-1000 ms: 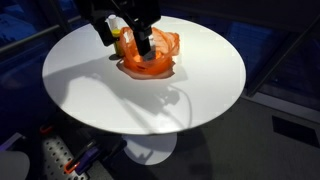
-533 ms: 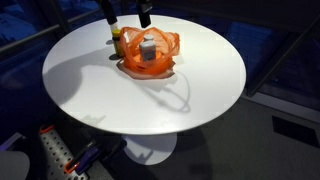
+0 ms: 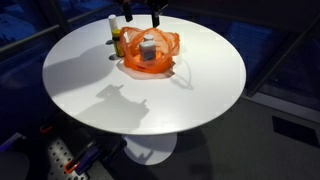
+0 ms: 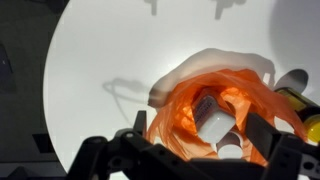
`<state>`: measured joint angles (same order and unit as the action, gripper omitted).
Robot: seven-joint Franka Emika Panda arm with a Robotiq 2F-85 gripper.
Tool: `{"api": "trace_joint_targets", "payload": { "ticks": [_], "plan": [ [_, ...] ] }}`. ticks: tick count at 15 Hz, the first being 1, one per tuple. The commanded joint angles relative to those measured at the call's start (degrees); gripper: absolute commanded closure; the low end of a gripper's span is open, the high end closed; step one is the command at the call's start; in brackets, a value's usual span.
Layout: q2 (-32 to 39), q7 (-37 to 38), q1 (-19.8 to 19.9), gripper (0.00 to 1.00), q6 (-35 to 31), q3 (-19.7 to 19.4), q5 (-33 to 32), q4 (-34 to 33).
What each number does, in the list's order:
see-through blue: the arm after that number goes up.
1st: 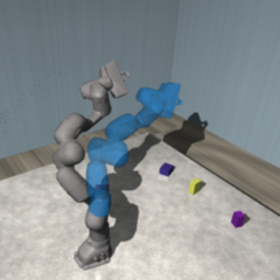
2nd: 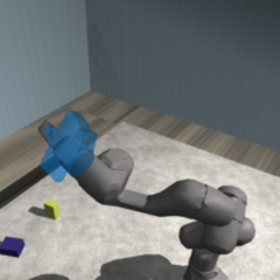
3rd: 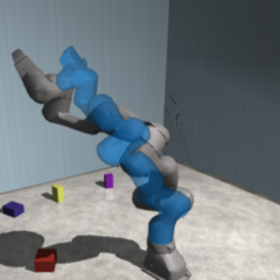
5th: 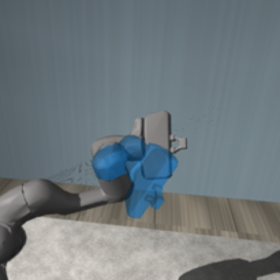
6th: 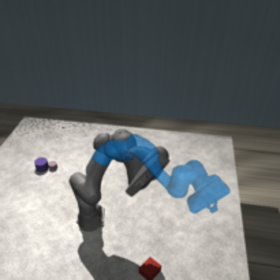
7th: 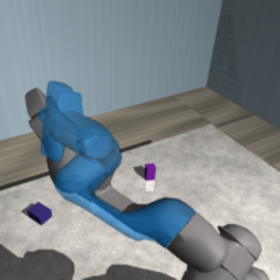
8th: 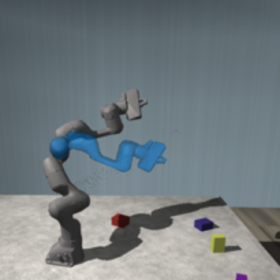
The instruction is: Pick up the mentos container from the orange plastic and put it on the table
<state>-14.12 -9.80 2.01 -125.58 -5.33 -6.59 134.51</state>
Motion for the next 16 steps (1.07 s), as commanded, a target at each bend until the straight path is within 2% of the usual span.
{"api": "trace_joint_targets", "payload": {
  "ticks": [1, 7, 16],
  "plan": [
    [6.42, 0.98, -0.87, 0.00, -3.80, 0.95, 3.82, -4.15],
    [14.33, 3.69, -0.85, 0.00, -10.36, 2.55, 4.71, -6.98],
    [21.15, 3.15, -1.13, 0.00, -13.72, 4.13, 5.60, -8.23]
  ]
}}
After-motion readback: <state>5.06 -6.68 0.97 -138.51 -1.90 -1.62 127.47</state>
